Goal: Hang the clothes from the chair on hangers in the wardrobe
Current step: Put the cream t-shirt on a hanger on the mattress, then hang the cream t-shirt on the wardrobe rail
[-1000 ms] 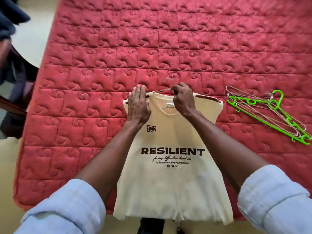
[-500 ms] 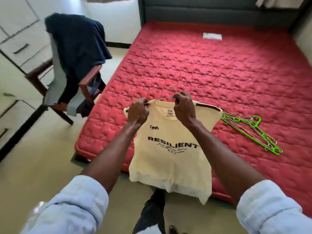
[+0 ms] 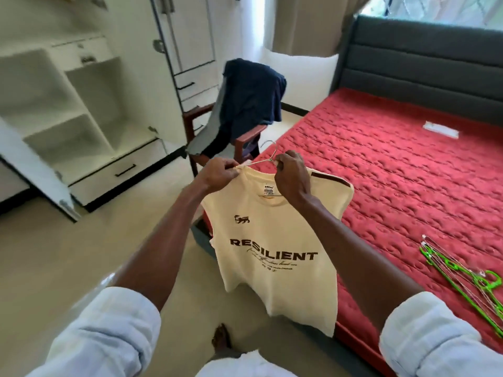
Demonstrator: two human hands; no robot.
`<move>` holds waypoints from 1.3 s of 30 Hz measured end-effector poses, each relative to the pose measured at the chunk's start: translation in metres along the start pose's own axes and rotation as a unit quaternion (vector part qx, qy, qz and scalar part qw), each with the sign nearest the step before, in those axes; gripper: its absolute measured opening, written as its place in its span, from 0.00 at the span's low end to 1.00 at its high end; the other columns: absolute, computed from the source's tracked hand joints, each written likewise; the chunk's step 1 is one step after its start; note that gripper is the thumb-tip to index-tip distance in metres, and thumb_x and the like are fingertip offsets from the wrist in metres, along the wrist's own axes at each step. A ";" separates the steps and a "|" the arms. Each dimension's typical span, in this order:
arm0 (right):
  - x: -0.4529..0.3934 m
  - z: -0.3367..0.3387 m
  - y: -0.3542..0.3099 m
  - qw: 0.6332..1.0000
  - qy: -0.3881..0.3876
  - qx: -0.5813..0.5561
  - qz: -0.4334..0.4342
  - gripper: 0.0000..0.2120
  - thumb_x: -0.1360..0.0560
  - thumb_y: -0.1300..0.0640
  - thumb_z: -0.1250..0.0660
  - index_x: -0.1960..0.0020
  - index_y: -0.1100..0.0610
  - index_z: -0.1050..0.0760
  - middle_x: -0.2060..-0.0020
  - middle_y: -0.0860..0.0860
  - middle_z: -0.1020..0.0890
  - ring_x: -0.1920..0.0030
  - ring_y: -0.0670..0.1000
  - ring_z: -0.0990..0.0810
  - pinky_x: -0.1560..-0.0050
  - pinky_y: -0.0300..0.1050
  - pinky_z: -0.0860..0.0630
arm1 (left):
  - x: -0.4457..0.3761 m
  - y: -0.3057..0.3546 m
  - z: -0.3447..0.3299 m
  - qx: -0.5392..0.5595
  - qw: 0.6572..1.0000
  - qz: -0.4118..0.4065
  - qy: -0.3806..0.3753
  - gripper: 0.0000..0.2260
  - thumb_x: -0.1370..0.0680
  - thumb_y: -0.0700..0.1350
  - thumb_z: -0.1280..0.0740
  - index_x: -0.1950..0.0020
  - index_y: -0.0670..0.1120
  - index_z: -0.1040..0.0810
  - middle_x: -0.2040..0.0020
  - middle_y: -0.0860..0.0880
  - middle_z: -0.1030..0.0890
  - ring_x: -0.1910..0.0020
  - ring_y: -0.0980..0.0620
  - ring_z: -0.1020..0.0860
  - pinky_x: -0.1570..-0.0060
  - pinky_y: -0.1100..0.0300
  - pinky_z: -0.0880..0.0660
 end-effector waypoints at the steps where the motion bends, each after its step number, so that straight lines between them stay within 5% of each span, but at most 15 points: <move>1: -0.004 -0.012 -0.015 1.000 -0.010 -0.004 0.013 0.13 0.26 0.70 0.40 0.48 0.64 0.19 0.53 0.59 0.20 0.50 0.58 0.24 0.55 0.49 0.26 | 0.005 -0.009 0.015 -0.007 1.000 0.000 0.023 0.10 0.21 0.42 0.33 0.42 0.42 0.18 0.50 0.48 0.18 0.51 0.52 0.21 0.52 0.62 0.29; 13: -0.081 -0.211 -0.203 0.974 -0.124 -0.117 0.146 0.10 0.23 0.65 0.37 0.46 0.62 0.19 0.48 0.57 0.19 0.45 0.56 0.24 0.45 0.47 0.29 | 0.032 -0.193 0.217 -0.041 0.963 0.080 0.252 0.07 0.22 0.41 0.33 0.48 0.43 0.17 0.53 0.46 0.16 0.56 0.48 0.20 0.55 0.59 0.29; 23: -0.195 -0.337 -0.279 0.973 -0.100 -0.119 0.171 0.17 0.19 0.60 0.43 0.32 0.60 0.28 0.33 0.57 0.25 0.31 0.57 0.30 0.29 0.53 0.38 | 0.005 -0.301 0.396 -0.082 0.913 0.116 0.382 0.09 0.21 0.42 0.33 0.43 0.41 0.18 0.48 0.42 0.16 0.48 0.43 0.20 0.51 0.56 0.27; 29: -0.273 -0.418 -0.317 0.971 -0.095 -0.053 0.212 0.15 0.21 0.64 0.41 0.36 0.60 0.25 0.39 0.57 0.21 0.36 0.58 0.27 0.33 0.50 0.39 | -0.048 -0.357 0.470 -0.091 0.897 0.110 0.418 0.09 0.21 0.41 0.33 0.44 0.41 0.18 0.46 0.43 0.16 0.47 0.44 0.20 0.49 0.58 0.28; 39: -0.443 -0.543 -0.402 0.959 -0.039 -0.098 0.264 0.12 0.21 0.64 0.40 0.41 0.60 0.22 0.45 0.57 0.19 0.44 0.60 0.23 0.43 0.57 0.28 | -0.190 -0.440 0.600 -0.111 0.876 0.087 0.461 0.06 0.22 0.39 0.31 0.47 0.39 0.17 0.52 0.43 0.16 0.53 0.45 0.20 0.55 0.61 0.30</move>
Point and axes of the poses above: each hand's wrist, its own x-axis away from the middle knuckle, its own z-axis out of the back of the hand, y = z × x, the point moved 7 cm from there along -x, towards the middle knuckle
